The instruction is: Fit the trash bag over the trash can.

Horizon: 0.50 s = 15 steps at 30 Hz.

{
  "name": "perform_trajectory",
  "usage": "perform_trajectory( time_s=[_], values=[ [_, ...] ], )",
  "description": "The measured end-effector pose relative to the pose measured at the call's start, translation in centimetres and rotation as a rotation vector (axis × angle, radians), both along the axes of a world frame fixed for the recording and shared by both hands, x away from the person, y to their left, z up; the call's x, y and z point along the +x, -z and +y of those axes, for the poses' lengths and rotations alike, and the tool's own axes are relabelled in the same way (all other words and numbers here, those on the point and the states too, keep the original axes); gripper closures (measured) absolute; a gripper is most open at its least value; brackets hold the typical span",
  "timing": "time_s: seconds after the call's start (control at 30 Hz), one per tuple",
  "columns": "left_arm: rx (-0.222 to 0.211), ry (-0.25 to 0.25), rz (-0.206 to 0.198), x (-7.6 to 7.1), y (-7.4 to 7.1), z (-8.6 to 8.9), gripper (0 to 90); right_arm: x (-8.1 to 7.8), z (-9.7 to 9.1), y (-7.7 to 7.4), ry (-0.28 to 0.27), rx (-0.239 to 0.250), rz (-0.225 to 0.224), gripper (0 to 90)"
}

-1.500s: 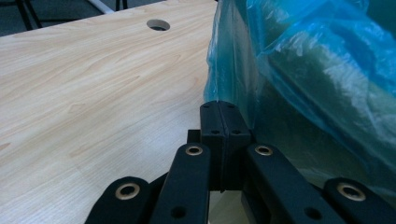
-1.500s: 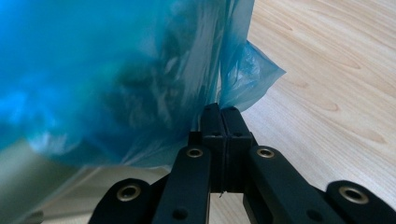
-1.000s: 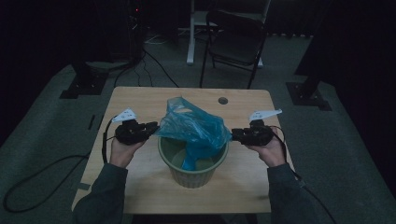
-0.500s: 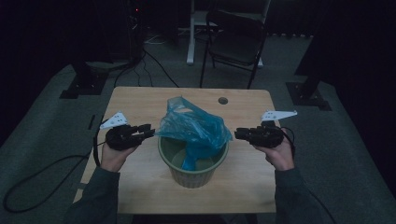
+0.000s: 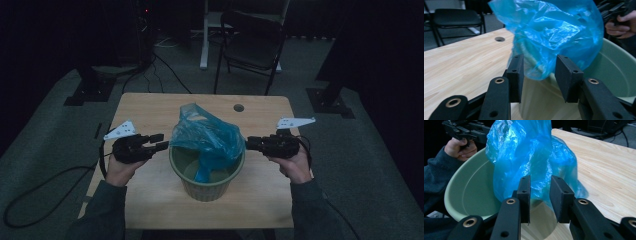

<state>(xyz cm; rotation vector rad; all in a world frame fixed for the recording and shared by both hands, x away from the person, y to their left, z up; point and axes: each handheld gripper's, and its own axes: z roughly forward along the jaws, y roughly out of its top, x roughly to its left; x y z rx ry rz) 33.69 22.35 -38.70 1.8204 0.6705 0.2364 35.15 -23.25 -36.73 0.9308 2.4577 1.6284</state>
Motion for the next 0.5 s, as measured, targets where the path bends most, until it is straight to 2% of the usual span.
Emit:
perform_trajectory(
  time_s=[0.13,0.3,0.33,0.5],
  values=[
    [0.015,0.012,0.011,0.22,0.16,-0.61,59.3,0.12,0.35,0.26,-0.010,-0.007,0.009,70.7],
    [0.013,0.025,0.009,0.22,0.24,-1.01,69.4,0.07,0.42,0.60,-0.017,-0.013,0.020,73.0],
    [0.016,0.024,0.006,0.15,0.17,-1.07,74.0,0.07,0.35,0.64,-0.018,-0.013,0.023,74.4],
    [0.024,0.021,-0.001,0.01,0.00,-1.11,80.9,0.05,0.28,0.70,-0.021,-0.011,0.027,75.8]
  ],
)
